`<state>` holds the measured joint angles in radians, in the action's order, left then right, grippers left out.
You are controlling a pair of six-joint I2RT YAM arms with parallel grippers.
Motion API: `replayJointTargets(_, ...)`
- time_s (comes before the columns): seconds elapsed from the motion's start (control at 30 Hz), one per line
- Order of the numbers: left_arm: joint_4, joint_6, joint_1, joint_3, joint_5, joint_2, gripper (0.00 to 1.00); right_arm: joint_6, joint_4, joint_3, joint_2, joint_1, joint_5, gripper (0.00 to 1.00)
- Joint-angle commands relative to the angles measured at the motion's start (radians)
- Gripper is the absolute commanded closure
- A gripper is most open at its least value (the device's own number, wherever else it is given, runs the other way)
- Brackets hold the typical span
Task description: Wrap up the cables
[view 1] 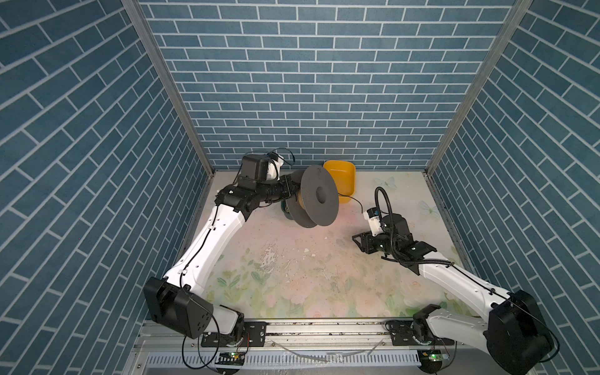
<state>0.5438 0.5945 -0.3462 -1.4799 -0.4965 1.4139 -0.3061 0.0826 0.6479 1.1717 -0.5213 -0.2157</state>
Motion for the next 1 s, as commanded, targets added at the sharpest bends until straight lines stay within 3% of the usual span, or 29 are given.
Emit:
replayJointTargets(0.0, -0.038, 0.0, 0.005, -0.01, -0.052, -0.052, 1.0, 0.034, -0.005, 0.075, 0.013, 0.017, 0.051, 0.46)
replayJointTargets(0.3, 0.039, -0.062, 0.004, -0.024, -0.056, -0.077, 1.0, 0.086, 0.071, 0.174, 0.01, 0.084, 0.017, 0.46)
replayJointTargets(0.47, 0.084, -0.097, 0.004, -0.041, -0.083, -0.084, 1.0, 0.153, 0.155, 0.265, 0.083, 0.118, -0.027, 0.46)
replayJointTargets(0.97, 0.113, -0.113, 0.001, -0.035, -0.112, -0.099, 1.0, 0.22, 0.082, 0.345, 0.297, 0.18, -0.169, 0.5)
